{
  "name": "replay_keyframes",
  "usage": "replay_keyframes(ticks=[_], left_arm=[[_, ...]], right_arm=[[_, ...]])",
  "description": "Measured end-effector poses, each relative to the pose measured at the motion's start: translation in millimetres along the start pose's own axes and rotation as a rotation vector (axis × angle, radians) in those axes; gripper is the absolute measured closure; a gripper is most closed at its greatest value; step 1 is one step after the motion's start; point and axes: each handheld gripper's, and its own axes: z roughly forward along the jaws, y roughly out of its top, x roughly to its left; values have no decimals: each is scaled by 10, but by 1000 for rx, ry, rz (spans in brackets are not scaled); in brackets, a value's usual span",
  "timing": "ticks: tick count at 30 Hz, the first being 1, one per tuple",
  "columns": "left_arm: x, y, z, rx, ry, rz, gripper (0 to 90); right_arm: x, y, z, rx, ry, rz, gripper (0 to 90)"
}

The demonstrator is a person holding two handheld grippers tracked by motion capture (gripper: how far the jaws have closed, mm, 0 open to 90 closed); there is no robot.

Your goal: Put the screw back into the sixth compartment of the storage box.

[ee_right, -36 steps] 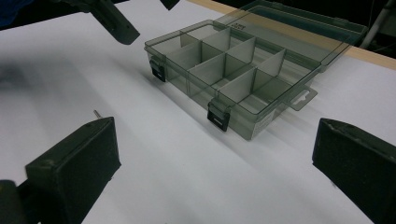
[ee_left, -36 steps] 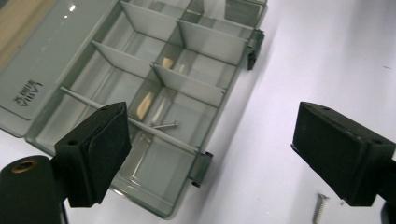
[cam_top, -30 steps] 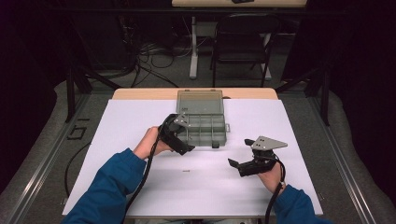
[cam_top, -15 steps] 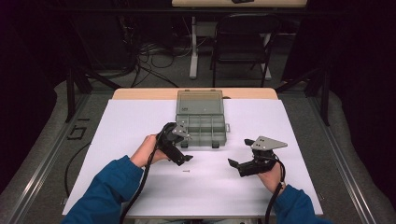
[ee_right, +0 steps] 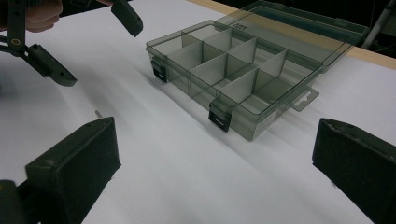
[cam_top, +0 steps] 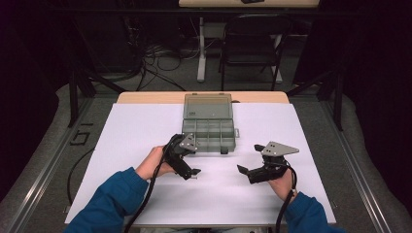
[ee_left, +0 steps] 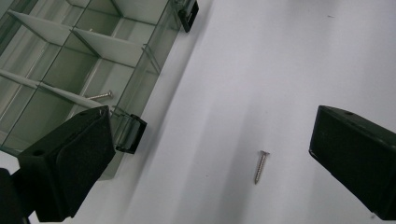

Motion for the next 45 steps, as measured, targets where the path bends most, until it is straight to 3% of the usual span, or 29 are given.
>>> replay_keyframes(ticks=[11, 18, 23, 37, 45], left_arm=[[-102, -64, 109, 50, -33, 27, 0], [-105, -97, 151, 56, -45, 11, 0], [-122, -108, 201, 89, -63, 32, 15], [-153, -130, 265, 135, -94, 54, 231], [-159, -152, 280, 142, -123, 69, 447]], right_arm=[[-5, 6, -16, 19, 6, 0, 0], [-4, 2, -7, 6, 1, 5, 0], [-4, -2, 2, -2, 5, 7, 0], [-2, 1, 0, 4, 0, 3, 0], [0, -1, 6, 2, 3, 5, 0]])
